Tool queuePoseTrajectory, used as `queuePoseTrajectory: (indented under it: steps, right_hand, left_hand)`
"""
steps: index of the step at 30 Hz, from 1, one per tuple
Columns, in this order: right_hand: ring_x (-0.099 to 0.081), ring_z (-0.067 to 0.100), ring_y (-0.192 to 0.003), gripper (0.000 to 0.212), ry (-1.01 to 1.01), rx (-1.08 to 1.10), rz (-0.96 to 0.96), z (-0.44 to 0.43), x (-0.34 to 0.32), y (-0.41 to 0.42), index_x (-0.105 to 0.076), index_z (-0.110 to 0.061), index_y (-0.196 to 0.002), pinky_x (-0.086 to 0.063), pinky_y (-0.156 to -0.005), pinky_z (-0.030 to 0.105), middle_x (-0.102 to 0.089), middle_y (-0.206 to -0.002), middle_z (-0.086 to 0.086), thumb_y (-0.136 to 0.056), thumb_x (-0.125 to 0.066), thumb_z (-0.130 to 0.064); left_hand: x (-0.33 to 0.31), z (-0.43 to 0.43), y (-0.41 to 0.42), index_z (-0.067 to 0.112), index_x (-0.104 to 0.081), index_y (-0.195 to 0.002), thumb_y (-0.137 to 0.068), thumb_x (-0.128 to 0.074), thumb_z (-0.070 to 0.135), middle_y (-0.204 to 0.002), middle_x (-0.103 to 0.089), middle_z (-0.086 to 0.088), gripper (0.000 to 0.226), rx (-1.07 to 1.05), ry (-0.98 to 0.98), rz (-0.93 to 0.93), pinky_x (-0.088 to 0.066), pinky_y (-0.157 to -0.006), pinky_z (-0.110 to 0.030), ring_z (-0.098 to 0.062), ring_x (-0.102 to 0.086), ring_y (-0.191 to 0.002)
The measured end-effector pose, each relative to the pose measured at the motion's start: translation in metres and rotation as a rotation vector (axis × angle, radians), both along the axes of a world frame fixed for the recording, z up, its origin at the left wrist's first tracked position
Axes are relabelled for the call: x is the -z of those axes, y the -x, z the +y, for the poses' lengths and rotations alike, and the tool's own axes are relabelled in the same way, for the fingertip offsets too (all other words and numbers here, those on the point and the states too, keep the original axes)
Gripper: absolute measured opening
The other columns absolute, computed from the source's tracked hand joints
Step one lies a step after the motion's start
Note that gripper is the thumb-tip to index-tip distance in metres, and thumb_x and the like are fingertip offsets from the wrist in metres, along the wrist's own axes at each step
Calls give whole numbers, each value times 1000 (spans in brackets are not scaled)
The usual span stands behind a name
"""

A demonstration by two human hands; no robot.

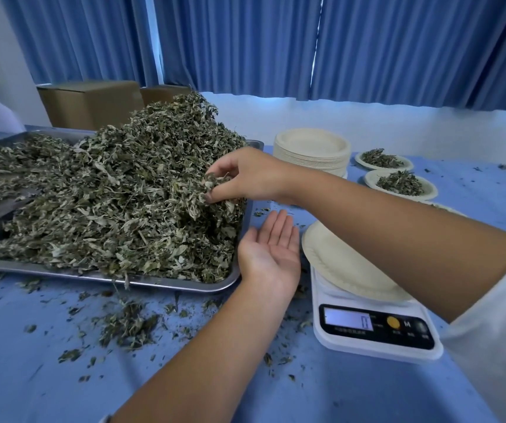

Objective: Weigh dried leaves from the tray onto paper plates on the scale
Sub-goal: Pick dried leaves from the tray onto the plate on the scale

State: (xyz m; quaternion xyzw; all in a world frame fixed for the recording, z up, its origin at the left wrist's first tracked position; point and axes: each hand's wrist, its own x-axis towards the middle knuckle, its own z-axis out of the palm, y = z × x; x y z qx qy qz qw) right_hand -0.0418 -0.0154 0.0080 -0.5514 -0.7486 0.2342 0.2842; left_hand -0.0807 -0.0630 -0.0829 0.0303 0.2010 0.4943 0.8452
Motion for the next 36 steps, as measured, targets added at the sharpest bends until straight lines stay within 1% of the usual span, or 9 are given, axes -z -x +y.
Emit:
queuePoseTrajectory:
  steps: [8,12,16,18,22,26,29,33,36]
  right_hand:
    - [-54,8,-64,21,-11,25,76,-7,-7,-6,-72,-7,-95,-39,-55,11,-63,-75,0,-78,-79,-19]
    - [-47,-2,-41,16,15,19,234,-13,-11,-13,-69,-1,-92,-34,-41,7,-57,-60,-4,-81,-76,-8]
    - [-45,-3,-38,13,35,41,227,-18,-13,-19,-68,-4,-90,-34,-39,8,-55,-54,-9,-81,-76,-10]
    - [-47,-1,-41,14,32,57,197,-20,-13,-22,-68,-7,-87,-35,-42,10,-56,-59,-4,-80,-77,-15]
    - [-52,2,-50,27,27,99,231,-29,-10,-34,-69,1,-95,-40,-49,11,-61,-68,3,-78,-79,-17]
    - [-57,21,-75,34,62,115,283,-46,-5,-53,-66,5,-101,-45,-72,35,-66,-93,30,-77,-79,-16]
    - [-60,22,-83,26,68,135,315,-64,-3,-72,-70,-4,-99,-47,-80,40,-67,-105,26,-77,-78,-15]
    - [-66,13,-79,19,51,195,311,-91,1,-101,-72,-13,-96,-54,-76,28,-71,-100,14,-78,-77,-11]
    - [-69,22,-82,21,38,302,223,-106,6,-121,-73,-15,-92,-53,-90,40,-72,-96,13,-74,-81,-17]
  left_hand:
    - [-3,-1,2,-7,-58,-112,-103,-28,31,-120,-62,-21,50,30,-20,-53,-40,-104,-41,-32,-53,-121]
    - [-4,-3,2,-7,-59,-109,-103,-29,31,-117,-63,-21,49,39,-32,-62,-39,-106,-42,-32,-54,-121]
    - [-4,-2,3,-7,-57,-115,-103,-28,31,-122,-61,-22,49,34,-40,-51,-39,-106,-42,-32,-54,-120]
    - [-4,-3,4,-7,-57,-116,-103,-28,31,-121,-62,-22,49,27,-46,-46,-41,-105,-42,-32,-55,-119]
    - [-6,-3,4,-7,-55,-119,-103,-28,31,-121,-62,-21,49,15,-61,-38,-43,-102,-41,-32,-56,-117]
    - [-8,-4,4,-3,-54,-116,-102,-31,29,-114,-63,-22,41,-5,-71,-61,-44,-100,-44,-33,-59,-113]
    - [-9,-7,3,-3,-54,-108,-102,-33,29,-111,-60,-21,38,-13,-74,-53,-44,-99,-45,-34,-56,-117]
    - [-8,-7,3,-5,-56,-111,-103,-31,30,-119,-60,-20,45,-1,-101,-12,-45,-94,-42,-30,-55,-116]
    - [-8,-7,4,-6,-55,-119,-103,-29,31,-121,-61,-21,49,3,-124,2,-44,-100,-41,-31,-55,-119]
